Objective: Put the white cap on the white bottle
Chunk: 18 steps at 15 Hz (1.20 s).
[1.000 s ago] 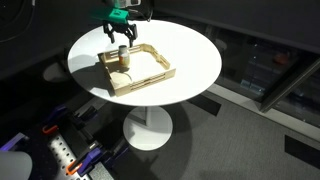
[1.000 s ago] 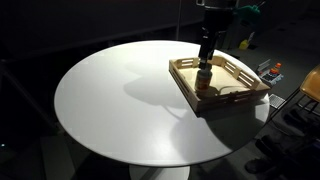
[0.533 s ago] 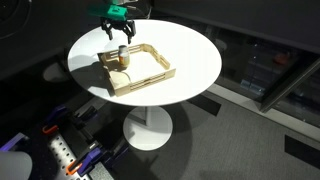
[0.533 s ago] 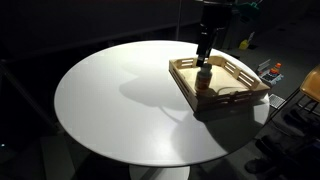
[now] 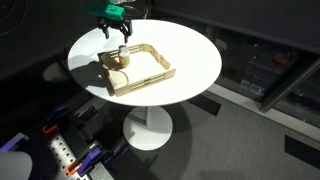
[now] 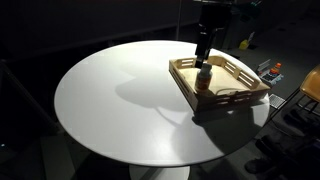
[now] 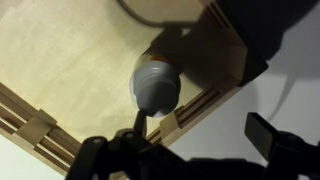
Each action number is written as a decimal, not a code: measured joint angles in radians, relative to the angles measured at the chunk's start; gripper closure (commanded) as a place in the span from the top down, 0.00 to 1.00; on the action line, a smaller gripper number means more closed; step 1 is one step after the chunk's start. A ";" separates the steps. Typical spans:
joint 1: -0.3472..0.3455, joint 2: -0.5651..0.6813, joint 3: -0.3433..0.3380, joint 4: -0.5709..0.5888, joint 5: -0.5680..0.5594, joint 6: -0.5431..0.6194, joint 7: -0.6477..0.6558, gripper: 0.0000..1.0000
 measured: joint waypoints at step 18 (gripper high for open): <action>-0.004 0.007 0.000 0.000 0.004 -0.053 0.000 1.00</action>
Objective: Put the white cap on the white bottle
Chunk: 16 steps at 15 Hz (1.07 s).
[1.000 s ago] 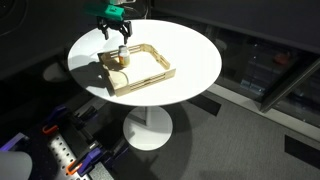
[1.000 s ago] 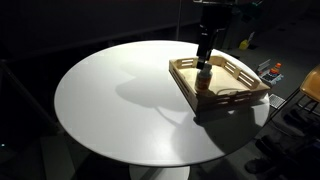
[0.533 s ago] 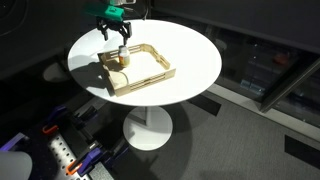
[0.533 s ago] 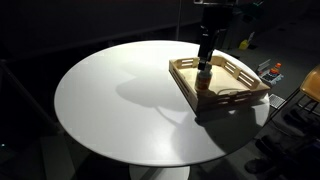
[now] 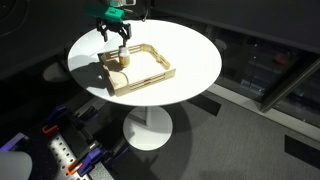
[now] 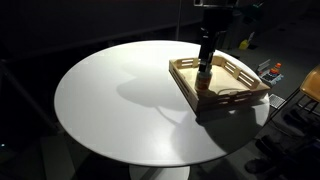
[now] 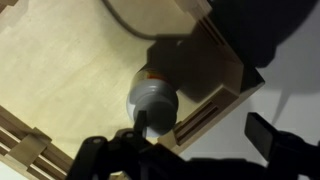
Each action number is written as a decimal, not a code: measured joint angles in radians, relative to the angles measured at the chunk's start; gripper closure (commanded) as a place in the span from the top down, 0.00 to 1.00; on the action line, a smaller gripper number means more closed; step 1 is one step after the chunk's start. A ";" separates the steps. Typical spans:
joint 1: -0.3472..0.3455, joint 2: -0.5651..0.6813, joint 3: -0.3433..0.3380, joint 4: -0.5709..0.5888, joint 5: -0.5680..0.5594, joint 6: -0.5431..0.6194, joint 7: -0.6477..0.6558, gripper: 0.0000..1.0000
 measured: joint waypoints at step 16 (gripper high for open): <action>0.000 0.004 -0.004 0.004 0.000 -0.017 0.001 1.00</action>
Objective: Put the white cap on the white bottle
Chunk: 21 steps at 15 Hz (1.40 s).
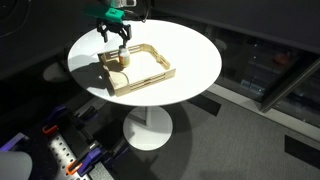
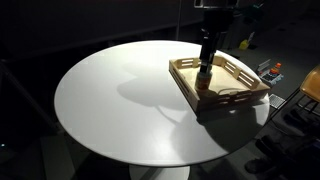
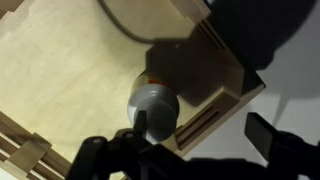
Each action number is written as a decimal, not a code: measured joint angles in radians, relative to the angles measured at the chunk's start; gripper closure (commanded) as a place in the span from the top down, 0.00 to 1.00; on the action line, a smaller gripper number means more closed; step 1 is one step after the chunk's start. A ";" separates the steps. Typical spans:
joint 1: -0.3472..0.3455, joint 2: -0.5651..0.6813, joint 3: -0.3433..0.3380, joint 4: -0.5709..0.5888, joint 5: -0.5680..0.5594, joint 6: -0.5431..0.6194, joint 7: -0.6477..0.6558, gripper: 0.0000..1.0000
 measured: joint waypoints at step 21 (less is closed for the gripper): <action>-0.004 -0.417 -0.079 -0.035 -0.063 -0.331 0.312 1.00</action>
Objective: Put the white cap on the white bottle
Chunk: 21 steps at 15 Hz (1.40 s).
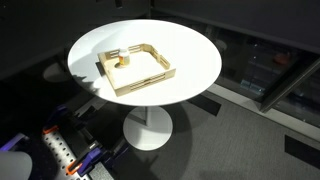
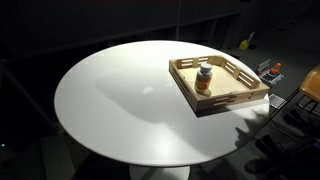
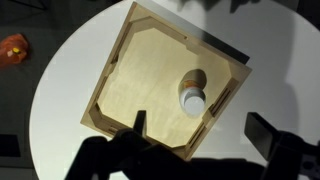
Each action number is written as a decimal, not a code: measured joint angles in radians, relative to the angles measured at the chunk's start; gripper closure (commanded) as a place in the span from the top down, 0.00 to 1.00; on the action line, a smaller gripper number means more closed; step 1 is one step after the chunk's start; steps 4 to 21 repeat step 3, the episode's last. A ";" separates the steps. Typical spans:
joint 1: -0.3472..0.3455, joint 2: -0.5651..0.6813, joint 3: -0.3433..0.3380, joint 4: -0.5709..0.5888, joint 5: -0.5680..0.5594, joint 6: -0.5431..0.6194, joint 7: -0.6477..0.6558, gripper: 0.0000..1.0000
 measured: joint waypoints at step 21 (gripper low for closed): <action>-0.001 -0.006 -0.004 0.000 0.000 -0.013 -0.002 1.00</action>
